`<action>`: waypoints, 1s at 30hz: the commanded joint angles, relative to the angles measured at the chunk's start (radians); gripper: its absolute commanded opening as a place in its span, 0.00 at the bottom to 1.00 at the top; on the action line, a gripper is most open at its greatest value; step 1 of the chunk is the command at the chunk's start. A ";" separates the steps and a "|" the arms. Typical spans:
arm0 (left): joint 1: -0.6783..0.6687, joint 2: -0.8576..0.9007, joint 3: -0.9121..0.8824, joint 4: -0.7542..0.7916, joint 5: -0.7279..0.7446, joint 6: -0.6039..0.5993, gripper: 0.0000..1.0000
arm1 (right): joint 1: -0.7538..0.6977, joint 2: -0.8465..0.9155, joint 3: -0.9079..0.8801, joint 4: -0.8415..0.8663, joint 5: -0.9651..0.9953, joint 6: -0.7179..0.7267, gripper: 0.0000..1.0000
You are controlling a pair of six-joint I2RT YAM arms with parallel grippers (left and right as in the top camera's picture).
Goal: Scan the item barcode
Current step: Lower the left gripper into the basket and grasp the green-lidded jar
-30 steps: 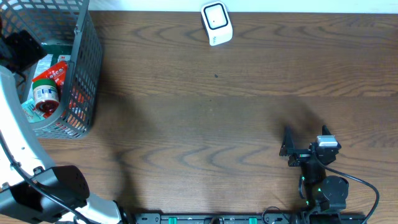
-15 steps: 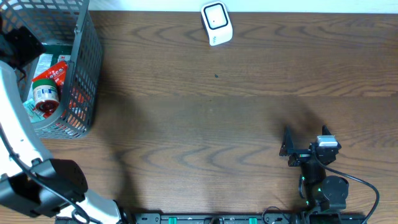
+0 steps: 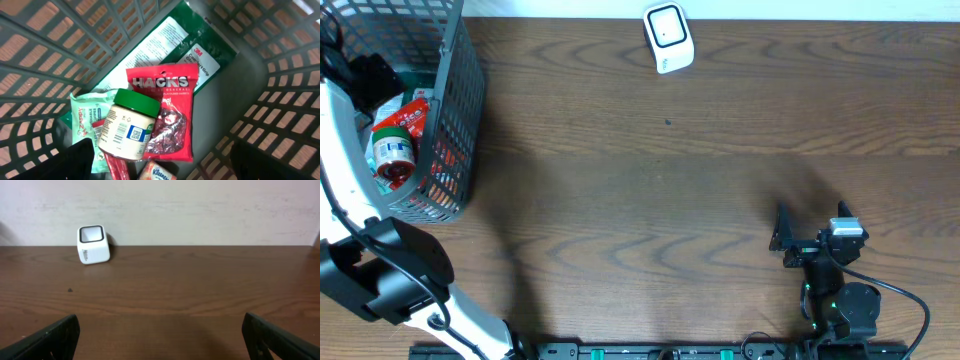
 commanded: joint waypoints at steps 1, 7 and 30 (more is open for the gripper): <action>0.008 0.030 0.009 -0.003 -0.013 0.018 0.88 | -0.004 -0.005 -0.002 -0.003 -0.001 -0.005 0.99; 0.019 0.055 0.008 -0.003 -0.013 0.017 0.88 | -0.004 -0.005 -0.002 -0.003 -0.001 -0.005 0.99; 0.045 0.095 0.007 0.004 -0.013 0.016 0.88 | -0.004 -0.005 -0.002 -0.003 -0.001 -0.005 0.99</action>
